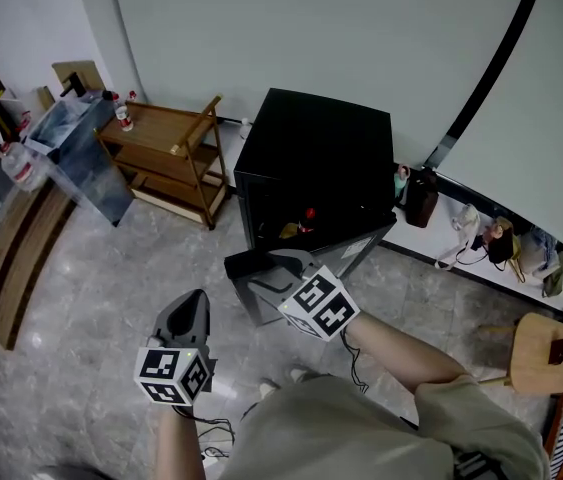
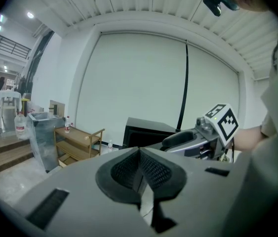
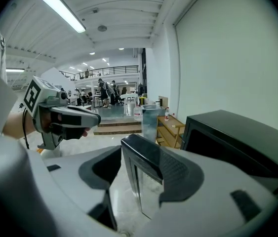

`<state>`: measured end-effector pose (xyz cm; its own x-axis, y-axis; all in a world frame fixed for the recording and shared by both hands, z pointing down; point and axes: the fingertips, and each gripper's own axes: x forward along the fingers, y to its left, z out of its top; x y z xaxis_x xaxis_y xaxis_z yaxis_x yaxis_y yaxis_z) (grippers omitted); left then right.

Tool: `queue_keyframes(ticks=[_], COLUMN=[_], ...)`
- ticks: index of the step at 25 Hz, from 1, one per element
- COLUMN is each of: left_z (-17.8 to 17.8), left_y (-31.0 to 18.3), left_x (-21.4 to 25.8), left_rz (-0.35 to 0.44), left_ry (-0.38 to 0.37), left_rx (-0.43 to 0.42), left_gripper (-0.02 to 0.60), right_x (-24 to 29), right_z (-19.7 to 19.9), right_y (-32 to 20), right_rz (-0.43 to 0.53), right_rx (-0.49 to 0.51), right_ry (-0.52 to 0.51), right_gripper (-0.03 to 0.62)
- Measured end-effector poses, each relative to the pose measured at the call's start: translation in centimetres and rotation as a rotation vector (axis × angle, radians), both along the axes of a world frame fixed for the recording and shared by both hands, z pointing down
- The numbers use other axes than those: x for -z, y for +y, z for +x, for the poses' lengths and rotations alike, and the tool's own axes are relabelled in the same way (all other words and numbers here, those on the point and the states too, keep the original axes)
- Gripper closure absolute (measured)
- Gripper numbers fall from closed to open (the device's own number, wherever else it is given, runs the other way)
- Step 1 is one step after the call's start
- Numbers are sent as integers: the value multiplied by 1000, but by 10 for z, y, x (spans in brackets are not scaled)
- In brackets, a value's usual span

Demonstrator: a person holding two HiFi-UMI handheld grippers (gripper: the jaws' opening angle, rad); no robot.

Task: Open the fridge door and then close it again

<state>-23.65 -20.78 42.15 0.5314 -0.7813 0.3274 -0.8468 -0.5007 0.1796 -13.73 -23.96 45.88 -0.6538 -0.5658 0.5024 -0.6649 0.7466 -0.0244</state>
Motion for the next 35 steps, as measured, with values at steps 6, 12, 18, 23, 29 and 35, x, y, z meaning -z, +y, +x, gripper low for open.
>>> queue_keyframes(ticks=[6, 12, 18, 23, 29, 35], left_z=[4, 8, 11, 14, 21, 29], left_y=[-14, -35, -54, -66, -86, -93], left_x=[4, 11, 20, 22, 30, 31], left_rz=[10, 32, 48, 55, 71, 86], left_ry=[-5, -13, -18, -16, -3, 0], left_rx=[1, 4, 10, 15, 16, 4], left_gripper=[574, 574, 574, 574, 574, 574], right_x=[-1, -1, -1, -2, -1, -4], right_z=[-1, 2, 5, 8, 11, 15], right_y=[-20, -45, -71, -87, -104, -113], right_rz=[-2, 0, -1, 10, 17, -19], right_rx=[-9, -20, -44, -67, -90, -140], right_ry=[-3, 2, -2, 0, 8, 0], right_gripper=[375, 393, 393, 393, 396, 416])
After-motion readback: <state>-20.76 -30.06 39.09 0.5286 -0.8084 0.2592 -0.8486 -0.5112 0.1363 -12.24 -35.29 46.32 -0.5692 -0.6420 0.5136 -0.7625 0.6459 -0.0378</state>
